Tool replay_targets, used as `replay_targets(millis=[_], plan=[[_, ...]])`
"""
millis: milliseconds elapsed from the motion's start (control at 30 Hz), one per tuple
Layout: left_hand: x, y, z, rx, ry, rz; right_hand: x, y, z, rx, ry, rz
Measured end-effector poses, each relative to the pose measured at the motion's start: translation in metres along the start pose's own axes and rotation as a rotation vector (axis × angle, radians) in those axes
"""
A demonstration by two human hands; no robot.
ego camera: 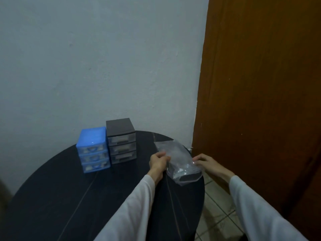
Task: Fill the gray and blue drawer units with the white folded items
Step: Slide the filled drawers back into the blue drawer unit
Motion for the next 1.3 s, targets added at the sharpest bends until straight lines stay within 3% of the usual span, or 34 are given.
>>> replay_targets(millis=[133, 367, 633, 867, 1100, 1300], plan=[[0.009, 0.0, -0.011, 0.009, -0.134, 0.088, 0.004, 0.007, 0.011, 0.013, 0.052, 0.0], [0.038, -0.009, -0.059, 0.05, -0.411, 0.277, 0.027, 0.029, 0.038, -0.211, 0.219, 0.053], [0.07, -0.036, -0.102, 0.161, -0.445, 0.442, 0.073, 0.07, 0.054, -0.228, 0.338, -0.023], [0.096, -0.062, -0.117, 0.227, -0.488, 0.514, 0.114, 0.108, 0.056, -0.131, 0.379, -0.273], [0.098, -0.075, -0.066, -0.098, -0.492, 0.427, 0.157, 0.141, 0.034, 0.068, 0.339, -0.611], [0.109, -0.074, -0.002, -0.493, -0.52, 0.453, 0.195, 0.141, -0.022, 0.249, 0.232, -0.752]])
Point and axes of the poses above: each hand's wrist, its own x-axis away from the middle knuckle, its own y-axis out of the back of the hand, z = x × y, the point moved 3 cm from there along -x, towards the middle knuckle, and after that the axes turned 8 degrees about -y, right-handed, at the moved point
